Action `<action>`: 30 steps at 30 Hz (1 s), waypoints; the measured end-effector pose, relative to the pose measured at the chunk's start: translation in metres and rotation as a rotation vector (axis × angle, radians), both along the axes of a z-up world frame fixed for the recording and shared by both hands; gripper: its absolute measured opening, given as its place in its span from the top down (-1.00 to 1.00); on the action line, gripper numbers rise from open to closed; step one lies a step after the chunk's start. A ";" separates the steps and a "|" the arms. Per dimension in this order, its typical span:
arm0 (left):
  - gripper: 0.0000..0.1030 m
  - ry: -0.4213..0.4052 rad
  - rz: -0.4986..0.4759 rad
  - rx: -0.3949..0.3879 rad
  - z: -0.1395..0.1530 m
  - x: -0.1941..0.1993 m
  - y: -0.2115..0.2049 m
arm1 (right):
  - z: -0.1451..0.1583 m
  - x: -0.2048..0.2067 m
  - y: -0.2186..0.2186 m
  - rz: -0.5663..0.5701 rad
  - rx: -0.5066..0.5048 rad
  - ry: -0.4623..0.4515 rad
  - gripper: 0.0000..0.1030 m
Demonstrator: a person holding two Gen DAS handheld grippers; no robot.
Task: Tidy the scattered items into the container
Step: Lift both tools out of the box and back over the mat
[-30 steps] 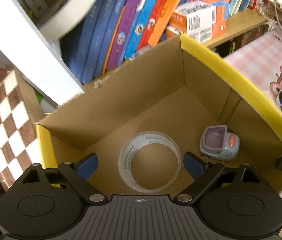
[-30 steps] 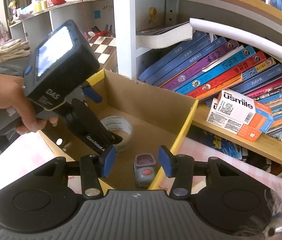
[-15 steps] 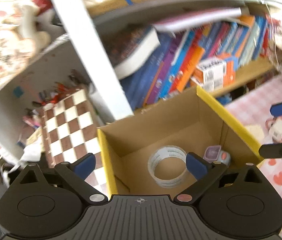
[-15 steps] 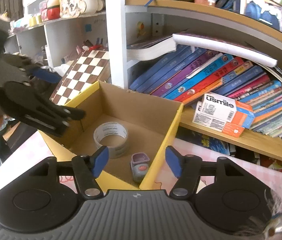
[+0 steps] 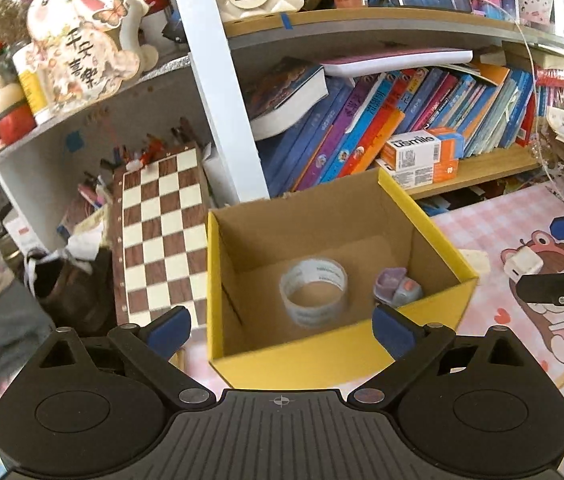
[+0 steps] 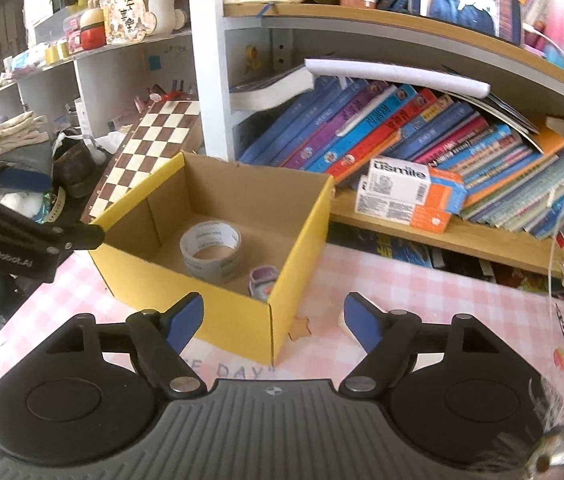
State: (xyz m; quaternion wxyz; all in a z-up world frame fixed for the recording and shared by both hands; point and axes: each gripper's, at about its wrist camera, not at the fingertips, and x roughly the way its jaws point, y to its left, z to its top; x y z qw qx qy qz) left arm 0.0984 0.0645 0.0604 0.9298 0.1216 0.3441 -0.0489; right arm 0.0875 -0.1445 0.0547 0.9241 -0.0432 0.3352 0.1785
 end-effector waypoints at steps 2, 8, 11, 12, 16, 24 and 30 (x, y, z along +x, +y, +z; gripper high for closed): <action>-0.92 -0.014 0.024 -0.017 -0.001 -0.008 -0.001 | -0.002 -0.006 -0.004 -0.015 0.003 0.004 -0.50; -0.92 -0.045 0.073 -0.055 -0.002 -0.028 -0.003 | -0.007 -0.023 -0.020 -0.071 0.018 0.008 -0.52; -0.92 -0.053 0.091 -0.065 -0.005 -0.037 -0.007 | -0.009 -0.028 -0.026 -0.093 0.010 0.003 -0.57; -0.92 -0.054 0.096 -0.068 -0.006 -0.039 -0.008 | -0.011 -0.030 -0.029 -0.099 0.009 0.003 -0.58; -0.92 -0.030 0.109 -0.077 -0.014 -0.042 -0.013 | -0.017 -0.034 -0.037 -0.114 0.008 0.017 -0.62; -0.92 0.016 0.135 -0.087 -0.030 -0.051 -0.029 | -0.030 -0.044 -0.058 -0.162 -0.008 0.030 -0.76; -0.92 0.049 0.135 -0.077 -0.041 -0.059 -0.049 | -0.037 -0.052 -0.077 -0.187 -0.012 0.043 -0.80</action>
